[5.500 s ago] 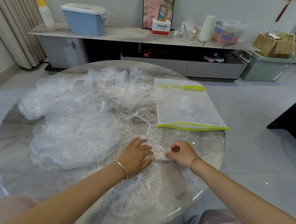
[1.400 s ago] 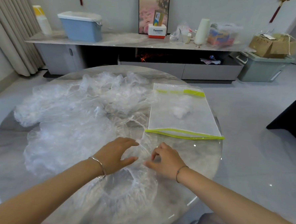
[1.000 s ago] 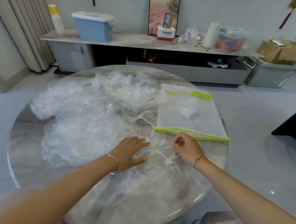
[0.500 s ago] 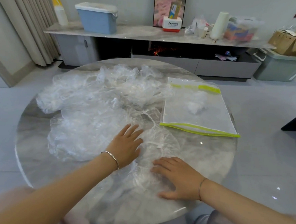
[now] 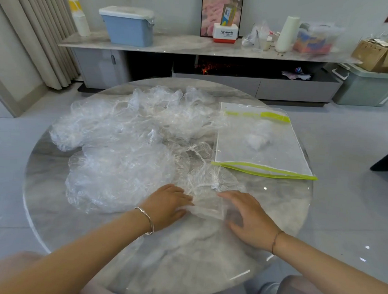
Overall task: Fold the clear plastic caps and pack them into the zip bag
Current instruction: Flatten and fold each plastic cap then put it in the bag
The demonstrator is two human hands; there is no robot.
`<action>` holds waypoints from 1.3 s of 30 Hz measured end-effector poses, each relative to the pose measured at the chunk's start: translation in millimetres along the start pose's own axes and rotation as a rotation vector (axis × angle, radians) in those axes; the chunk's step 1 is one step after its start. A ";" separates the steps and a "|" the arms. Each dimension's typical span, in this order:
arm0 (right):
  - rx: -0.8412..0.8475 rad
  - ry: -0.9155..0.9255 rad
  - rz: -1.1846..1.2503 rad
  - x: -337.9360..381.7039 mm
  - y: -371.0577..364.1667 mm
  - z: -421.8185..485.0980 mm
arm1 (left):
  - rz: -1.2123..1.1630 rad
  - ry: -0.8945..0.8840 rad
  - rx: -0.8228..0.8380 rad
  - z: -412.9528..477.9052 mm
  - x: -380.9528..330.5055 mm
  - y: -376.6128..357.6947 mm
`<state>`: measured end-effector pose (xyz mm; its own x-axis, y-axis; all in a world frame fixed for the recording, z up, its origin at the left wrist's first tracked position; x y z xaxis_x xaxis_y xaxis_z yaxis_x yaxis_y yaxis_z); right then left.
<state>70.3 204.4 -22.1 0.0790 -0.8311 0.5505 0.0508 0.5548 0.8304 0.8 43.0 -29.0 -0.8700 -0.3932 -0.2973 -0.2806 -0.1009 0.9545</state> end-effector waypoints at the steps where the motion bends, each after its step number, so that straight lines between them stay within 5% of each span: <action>1: 0.028 0.060 -0.065 5.6 -4.8 -1.3 | 0.002 0.009 -0.028 1.6 -1.0 2.9; 4: -0.045 0.032 -0.013 8.5 -1.7 3.4 | -0.019 0.040 -0.100 4.4 -3.4 14.4; 10: -0.085 -0.471 0.610 -32.1 10.4 15.2 | -0.260 0.164 -0.204 5.7 12.5 23.0; 17: -0.153 -0.680 0.570 -65.1 11.5 12.4 | -0.449 0.299 -0.224 6.9 17.0 9.5; 20: -0.147 -0.667 0.401 -65.2 13.0 13.6 | -0.432 0.358 -0.183 5.0 16.7 6.1; 22: -0.193 -0.591 0.090 -57.6 23.1 14.6 | -0.160 0.374 -0.148 4.2 15.6 8.8; 26: -0.288 -0.185 -0.294 -11.7 29.6 16.5 | 0.301 -0.030 -0.312 17.6 -25.1 13.6; 29: -0.048 -0.088 -0.447 -5.6 -6.8 10.8 | 0.308 -0.144 -0.142 24.7 -28.4 -20.0; 32: 0.133 -0.214 -0.415 -27.0 -29.4 4.5 | 0.261 -0.057 -0.001 24.4 -11.8 -43.1; 39: 0.216 -0.248 -0.426 -34.6 -37.6 2.5 | 0.160 -0.096 0.007 29.4 -18.3 -43.7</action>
<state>63.1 212.2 -72.2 -0.1429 -0.9794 0.1426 -0.1806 0.1675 0.9692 17.1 81.5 -65.9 -0.9386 -0.3144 -0.1423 -0.1376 -0.0372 0.9898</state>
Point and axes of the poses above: each hand's wrist, its own z-axis towards the middle knuckle, its own y-axis out of the back of the hand, x = y × z, the point moved 8 cm from there along z, towards the middle knuckle, and after that the axes turned 11 degrees about -y, right-handed, at the moved point
